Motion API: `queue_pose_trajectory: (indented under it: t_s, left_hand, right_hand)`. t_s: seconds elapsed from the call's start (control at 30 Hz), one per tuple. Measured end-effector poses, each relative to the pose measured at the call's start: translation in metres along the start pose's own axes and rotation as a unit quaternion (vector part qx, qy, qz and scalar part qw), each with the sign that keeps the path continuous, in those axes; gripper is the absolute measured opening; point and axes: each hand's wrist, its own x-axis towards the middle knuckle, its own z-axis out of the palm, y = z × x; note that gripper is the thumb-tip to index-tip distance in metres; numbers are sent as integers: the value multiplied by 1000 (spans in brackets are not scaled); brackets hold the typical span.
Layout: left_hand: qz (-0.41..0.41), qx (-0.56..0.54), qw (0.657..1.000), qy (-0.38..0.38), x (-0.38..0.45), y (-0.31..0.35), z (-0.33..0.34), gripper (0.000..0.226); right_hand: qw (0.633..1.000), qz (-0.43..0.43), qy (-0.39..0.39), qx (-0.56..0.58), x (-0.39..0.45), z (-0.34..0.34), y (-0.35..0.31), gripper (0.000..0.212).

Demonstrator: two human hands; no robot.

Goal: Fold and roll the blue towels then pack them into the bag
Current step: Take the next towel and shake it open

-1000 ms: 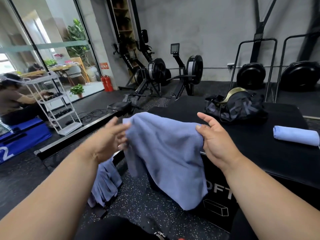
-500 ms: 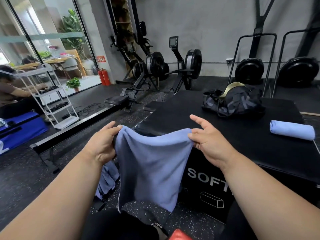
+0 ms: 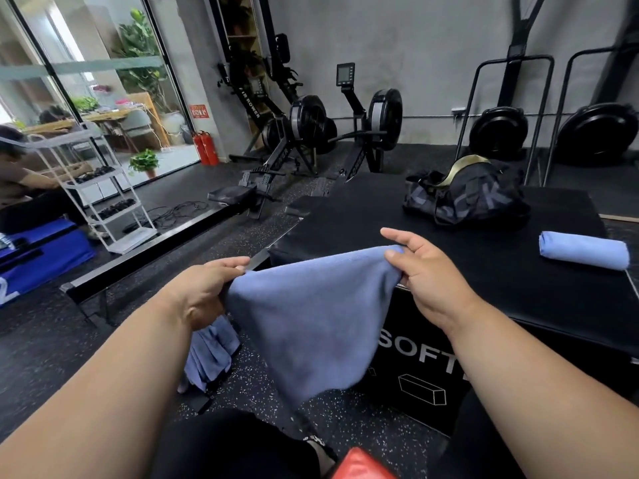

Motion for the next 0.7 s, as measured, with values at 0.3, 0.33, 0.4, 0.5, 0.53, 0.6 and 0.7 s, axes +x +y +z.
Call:
queue_pose_trajectory:
  t_s: [0.3,0.33,0.4,0.5,0.53,0.6,0.7]
  left_hand:
    - [-27,169,971,-165,-9,-17,-20,88]
    - [-14,199,968,-152,-8,-20,-19,77]
    - [41,258,960,-99,-7,-22,-15,27]
    - [98,351,931,-36,-3,-20,-15,8]
    - [111,377,919,-20,-2,-18,-15,6]
    - [132,415,900,4,-2,-15,-16,10]
    - [178,425,887,21,-5,-14,-11,17]
  right_hand:
    - [999,-11,22,-41,-11,-3,4,31]
    - [998,-17,23,-52,-11,-4,3,31]
    - [997,-23,25,-71,-11,-6,2,34]
    - [994,-29,27,-99,-9,-11,4,39]
    - [993,-31,28,-113,-9,-13,3,40]
    - [985,-38,33,-164,-10,-17,0,41]
    - [970,-36,48,-234,-8,-26,0,36]
